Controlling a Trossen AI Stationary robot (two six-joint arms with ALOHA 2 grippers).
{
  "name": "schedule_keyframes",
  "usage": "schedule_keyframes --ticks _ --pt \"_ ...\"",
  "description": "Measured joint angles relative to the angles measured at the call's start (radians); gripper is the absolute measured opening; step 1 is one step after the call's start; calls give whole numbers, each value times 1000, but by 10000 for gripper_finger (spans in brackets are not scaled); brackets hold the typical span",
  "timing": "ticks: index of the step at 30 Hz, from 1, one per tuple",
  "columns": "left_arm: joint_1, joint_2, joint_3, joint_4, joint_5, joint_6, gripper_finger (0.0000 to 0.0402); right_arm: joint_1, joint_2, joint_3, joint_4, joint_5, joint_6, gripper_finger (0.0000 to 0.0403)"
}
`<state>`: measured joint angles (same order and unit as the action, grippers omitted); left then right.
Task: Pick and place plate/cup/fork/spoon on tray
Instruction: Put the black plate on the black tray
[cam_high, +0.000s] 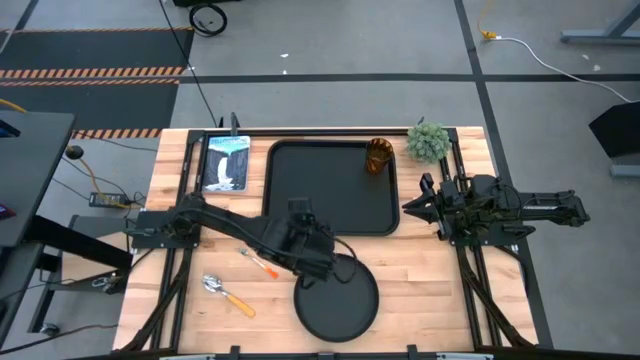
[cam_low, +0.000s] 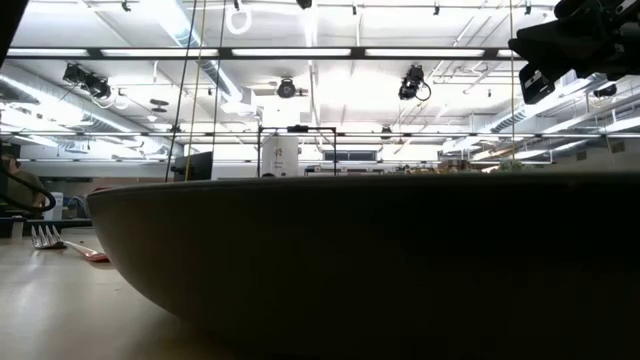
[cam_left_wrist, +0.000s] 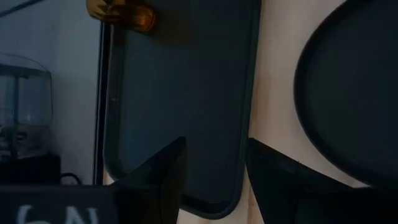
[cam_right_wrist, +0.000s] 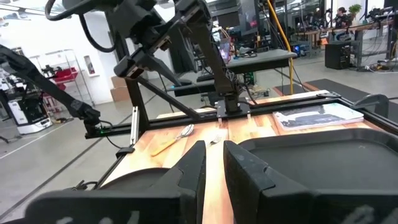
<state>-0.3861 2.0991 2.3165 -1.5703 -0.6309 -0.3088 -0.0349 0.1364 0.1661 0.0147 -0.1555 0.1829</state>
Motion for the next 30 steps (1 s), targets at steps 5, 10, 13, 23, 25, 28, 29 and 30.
schedule_keyframes --ticks 5,10,13,23,25,28,29,30 --pt "-18 8 0 -1 -16 -10 171 0 0 0 7 0 0 64" --pt "-23 1 -62 50 -56 -6 171 0 0 0 11 -6 1 64" --pt "-23 -29 -207 129 -62 -2 171 0 0 0 11 -15 1 64" --pt "1 -249 -747 472 81 -101 171 0 1 0 24 -3 -2 64" --pt "4 -319 -857 560 108 -139 171 0 1 0 24 -3 -2 64" --pt "8 -424 -1021 709 146 -195 171 0 1 0 30 -3 -2 64" --pt "12 -459 -1071 770 162 -211 171 0 1 0 30 -3 -2 64" --pt "14 -495 -1121 841 180 -231 171 0 1 0 31 -3 -2 64"
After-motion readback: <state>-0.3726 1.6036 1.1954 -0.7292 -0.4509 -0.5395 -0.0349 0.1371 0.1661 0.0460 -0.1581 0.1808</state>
